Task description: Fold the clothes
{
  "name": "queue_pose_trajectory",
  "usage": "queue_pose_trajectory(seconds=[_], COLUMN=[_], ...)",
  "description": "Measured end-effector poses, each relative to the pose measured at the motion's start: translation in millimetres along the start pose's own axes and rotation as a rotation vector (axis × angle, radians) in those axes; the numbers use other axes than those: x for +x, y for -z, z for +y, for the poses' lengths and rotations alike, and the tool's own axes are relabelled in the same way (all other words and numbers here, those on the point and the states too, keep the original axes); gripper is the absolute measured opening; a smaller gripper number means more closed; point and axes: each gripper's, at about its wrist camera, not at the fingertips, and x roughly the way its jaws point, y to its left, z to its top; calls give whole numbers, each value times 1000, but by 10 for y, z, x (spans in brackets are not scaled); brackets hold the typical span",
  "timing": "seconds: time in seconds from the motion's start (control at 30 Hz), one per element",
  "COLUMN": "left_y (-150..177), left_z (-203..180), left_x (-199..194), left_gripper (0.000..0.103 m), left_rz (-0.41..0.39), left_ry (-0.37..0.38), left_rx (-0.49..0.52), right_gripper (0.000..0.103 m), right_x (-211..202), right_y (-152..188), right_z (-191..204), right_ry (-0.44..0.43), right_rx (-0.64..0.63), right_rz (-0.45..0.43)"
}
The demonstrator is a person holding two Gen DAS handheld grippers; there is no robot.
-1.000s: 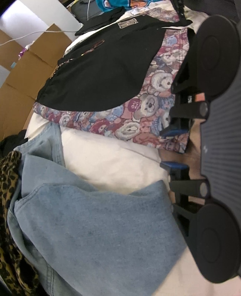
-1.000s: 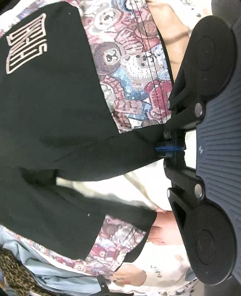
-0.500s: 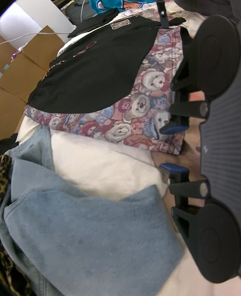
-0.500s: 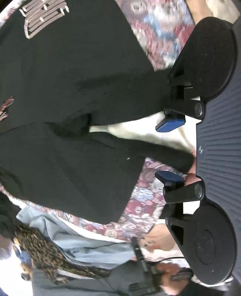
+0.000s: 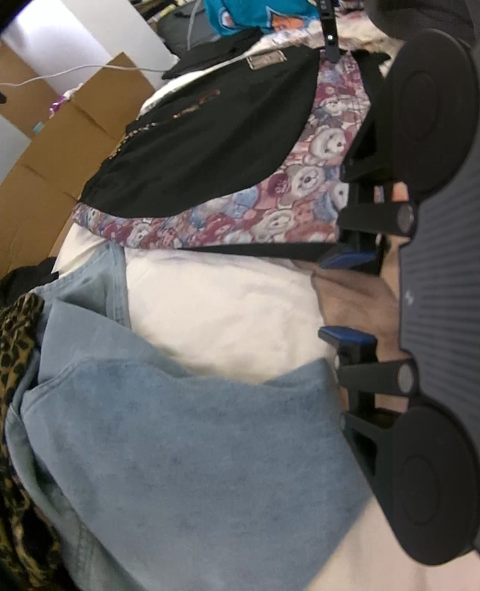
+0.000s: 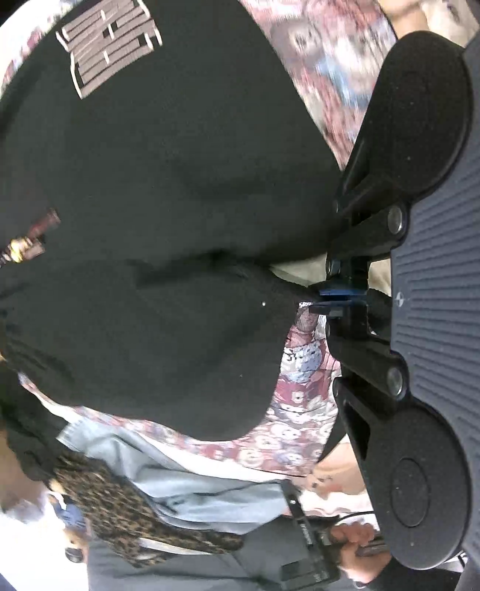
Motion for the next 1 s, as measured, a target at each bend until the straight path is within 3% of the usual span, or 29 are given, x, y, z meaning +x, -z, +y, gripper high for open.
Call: queue_pose_trajectory(seconds=[0.1, 0.2, 0.33, 0.37, 0.47, 0.5, 0.53, 0.57, 0.6, 0.8, 1.0], left_y=[18, 29, 33, 35, 51, 59, 59, 55, 36, -101, -87], left_z=[-23, -86, -145, -143, -69, -40, -53, -71, -63, 36, 13], left_x=[47, 97, 227, 256, 283, 290, 268, 230, 174, -90, -78], left_gripper=[51, 56, 60, 57, 14, 10, 8, 6, 6, 6, 6], left_rz=[1, 11, 54, 60, 70, 75, 67, 59, 53, 32, 41], left_ry=[31, 82, 63, 59, 117, 140, 125, 109, 104, 50, 40], left_rx=[-13, -14, 23, 22, -27, -46, -26, 2, 14, 43, 44], right_gripper=[0, 0, 1, 1, 4, 7, 22, 44, 49, 50, 49], right_x=[-6, 21, 84, 85, 96, 97, 108, 119, 130, 198, 480], right_y=[6, 21, 28, 31, 29, 28, 32, 36, 40, 65, 93], right_z=[-29, -24, 1, -3, -10, -15, -16, -17, -17, -21, 10], right_ry=[3, 3, 1, -1, 3, 6, 4, 1, -1, -15, -74], right_rx=[-1, -5, 1, 2, 7, 11, 8, 6, 4, -9, 16], right_rz=[8, 15, 23, 25, 31, 32, 36, 39, 43, 64, 112])
